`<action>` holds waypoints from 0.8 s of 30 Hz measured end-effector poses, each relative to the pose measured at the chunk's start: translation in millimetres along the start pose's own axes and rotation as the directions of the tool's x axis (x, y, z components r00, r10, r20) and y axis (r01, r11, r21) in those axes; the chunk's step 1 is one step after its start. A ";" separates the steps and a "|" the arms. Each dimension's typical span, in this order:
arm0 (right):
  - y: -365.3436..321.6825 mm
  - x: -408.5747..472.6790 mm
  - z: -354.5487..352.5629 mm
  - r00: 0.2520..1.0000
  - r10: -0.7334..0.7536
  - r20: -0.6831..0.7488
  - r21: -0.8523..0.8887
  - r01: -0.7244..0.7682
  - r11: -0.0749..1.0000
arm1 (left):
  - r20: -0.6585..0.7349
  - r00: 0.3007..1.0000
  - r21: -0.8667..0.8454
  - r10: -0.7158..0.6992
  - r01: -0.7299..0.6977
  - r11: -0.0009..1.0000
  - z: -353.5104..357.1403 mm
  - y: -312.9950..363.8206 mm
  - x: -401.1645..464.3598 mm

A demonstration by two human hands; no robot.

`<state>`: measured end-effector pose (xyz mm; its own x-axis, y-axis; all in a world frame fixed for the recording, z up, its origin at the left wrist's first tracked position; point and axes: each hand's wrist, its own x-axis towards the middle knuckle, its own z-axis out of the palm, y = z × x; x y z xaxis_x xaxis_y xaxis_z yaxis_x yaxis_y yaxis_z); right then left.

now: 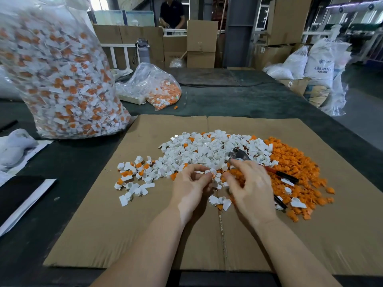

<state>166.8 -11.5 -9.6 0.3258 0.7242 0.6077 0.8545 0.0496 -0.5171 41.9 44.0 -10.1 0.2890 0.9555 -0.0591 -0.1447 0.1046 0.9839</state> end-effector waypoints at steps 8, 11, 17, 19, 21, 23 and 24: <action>35.1 34.0 -23.3 0.766 0.564 0.308 -0.636 -0.275 0.721 | 0.002 0.997 -0.069 -0.080 0.080 0.994 -0.1 5.8 3.5; 35.1 40.7 -25.3 0.775 0.543 0.322 -0.699 -0.193 0.689 | -0.009 0.995 -0.061 -0.099 0.098 0.993 0.1 5.9 5.7; 31.5 46.3 -34.0 0.821 0.487 0.298 -0.653 -0.197 0.732 | -0.052 0.993 -0.030 -0.105 0.103 0.994 1.0 4.9 8.1; 26.2 46.4 -38.9 0.867 0.419 0.270 -0.612 -0.182 0.770 | -0.072 0.990 -0.061 -0.125 0.121 0.991 1.3 6.6 9.0; 16.5 45.9 -43.5 0.883 0.379 0.279 -0.513 -0.196 0.836 | -0.100 0.987 -0.071 -0.126 0.119 0.990 1.2 9.3 11.0; 5.1 45.7 -46.3 0.868 0.348 0.354 -0.426 -0.182 0.886 | -0.107 0.987 -0.089 -0.121 0.112 0.990 1.9 12.9 12.8; -0.7 45.6 -47.1 0.847 0.332 0.415 -0.381 -0.169 0.909 | -0.107 0.987 -0.101 -0.118 0.107 0.989 2.6 15.2 13.5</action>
<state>200.1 -10.8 46.9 0.3914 0.9155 0.0932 0.8757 -0.3395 -0.3434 46.1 57.8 4.5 0.2009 0.9605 -0.1924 -0.2076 0.2337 0.9499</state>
